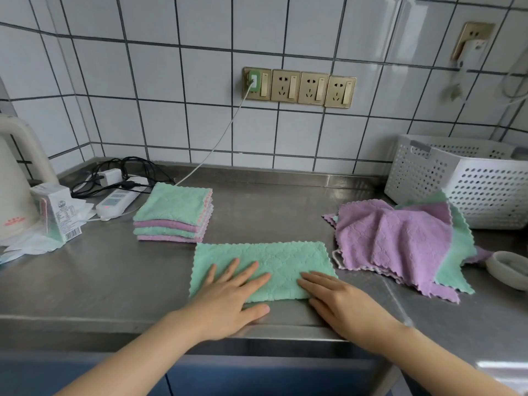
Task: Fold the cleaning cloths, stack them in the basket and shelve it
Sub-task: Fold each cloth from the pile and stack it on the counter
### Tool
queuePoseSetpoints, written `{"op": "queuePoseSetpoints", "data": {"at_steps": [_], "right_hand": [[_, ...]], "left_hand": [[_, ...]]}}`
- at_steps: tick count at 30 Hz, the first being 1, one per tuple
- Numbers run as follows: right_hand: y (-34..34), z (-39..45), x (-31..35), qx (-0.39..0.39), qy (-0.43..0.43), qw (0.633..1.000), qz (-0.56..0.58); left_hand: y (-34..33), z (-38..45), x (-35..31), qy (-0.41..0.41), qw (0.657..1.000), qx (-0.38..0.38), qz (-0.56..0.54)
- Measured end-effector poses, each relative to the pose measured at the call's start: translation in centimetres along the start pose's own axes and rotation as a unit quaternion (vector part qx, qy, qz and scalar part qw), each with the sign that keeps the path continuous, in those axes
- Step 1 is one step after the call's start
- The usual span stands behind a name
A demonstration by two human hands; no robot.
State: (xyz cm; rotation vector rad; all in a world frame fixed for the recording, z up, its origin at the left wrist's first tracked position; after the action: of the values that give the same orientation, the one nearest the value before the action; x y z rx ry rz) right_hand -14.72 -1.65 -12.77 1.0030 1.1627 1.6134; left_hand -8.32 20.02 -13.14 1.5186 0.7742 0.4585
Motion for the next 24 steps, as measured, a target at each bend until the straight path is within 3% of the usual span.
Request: {"op": "queuePoseSetpoints", "data": {"at_steps": [3, 8, 14, 18, 22, 24], "right_hand": [[1.2, -1.3, -1.5, -0.050, 0.020, 0.997, -0.054], [1.6, -1.2, -2.0, -0.050, 0.044, 0.989, -0.130], [4.5, -1.1, 2.7, -0.089, 0.056, 0.993, -0.059], [7.2, -2.8, 6.7, -0.018, 0.093, 0.988, 0.124], [8.1, -3.0, 2.0, -0.111, -0.023, 0.978, 0.177], [7.0, -3.1, -0.7, -0.100, -0.097, 0.978, 0.156]], "left_hand": [[0.1, -1.2, 0.8, 0.015, 1.000, 0.019, 0.002], [0.4, -0.7, -2.4, 0.041, 0.999, 0.013, -0.005], [-0.1, 0.9, -7.0, -0.043, 0.994, -0.048, -0.089], [0.1, 1.2, -7.8, -0.110, 0.976, -0.072, -0.176], [-0.1, 0.4, -5.4, -0.119, 0.954, -0.079, -0.263], [0.4, -0.2, -4.1, -0.086, 0.944, -0.093, -0.305]]}}
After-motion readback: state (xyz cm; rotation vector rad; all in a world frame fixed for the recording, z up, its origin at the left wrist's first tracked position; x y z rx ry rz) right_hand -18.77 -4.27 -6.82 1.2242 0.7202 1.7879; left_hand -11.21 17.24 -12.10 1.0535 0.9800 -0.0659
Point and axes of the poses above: each hand's wrist, its own z-axis towards the middle knuckle, its own y-axis out of the back of the hand, x = y × z, the point moved 4 cm from there along z, towards the middle knuckle, and after that the axes turned 4 degrees about -y, right-handed, at the moved point
